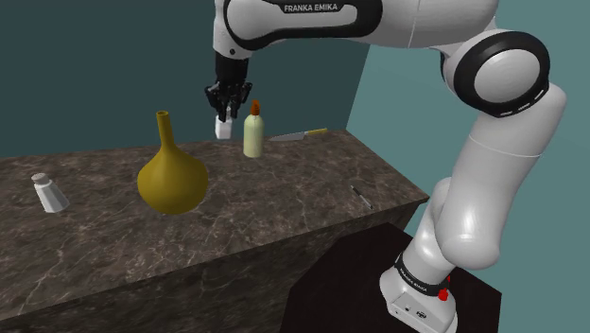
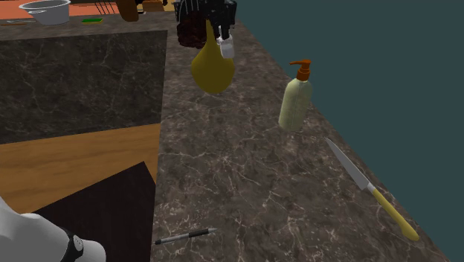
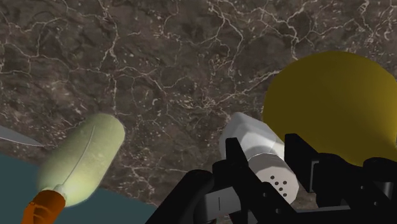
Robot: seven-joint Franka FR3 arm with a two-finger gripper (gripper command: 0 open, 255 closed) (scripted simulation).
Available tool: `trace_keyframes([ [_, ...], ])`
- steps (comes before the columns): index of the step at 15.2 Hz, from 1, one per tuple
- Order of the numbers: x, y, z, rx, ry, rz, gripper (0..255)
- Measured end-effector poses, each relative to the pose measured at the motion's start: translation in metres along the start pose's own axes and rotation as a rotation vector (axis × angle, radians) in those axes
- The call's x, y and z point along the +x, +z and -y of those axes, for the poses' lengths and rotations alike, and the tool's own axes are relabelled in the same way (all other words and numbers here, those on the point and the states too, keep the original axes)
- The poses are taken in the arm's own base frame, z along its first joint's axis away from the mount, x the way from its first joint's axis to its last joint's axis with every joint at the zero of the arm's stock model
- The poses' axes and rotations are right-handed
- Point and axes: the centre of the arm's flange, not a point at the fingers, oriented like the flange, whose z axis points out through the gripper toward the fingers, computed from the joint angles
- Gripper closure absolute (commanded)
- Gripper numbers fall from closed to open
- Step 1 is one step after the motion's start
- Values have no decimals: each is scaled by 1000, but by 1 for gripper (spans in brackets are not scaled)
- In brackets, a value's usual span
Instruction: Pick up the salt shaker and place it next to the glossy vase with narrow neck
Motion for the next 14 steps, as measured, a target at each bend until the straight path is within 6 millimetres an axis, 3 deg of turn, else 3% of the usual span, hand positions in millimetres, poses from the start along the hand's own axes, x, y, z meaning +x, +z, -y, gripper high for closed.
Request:
trace_keyframes([
  [14,-11,75,3,0,0,0,255],
])
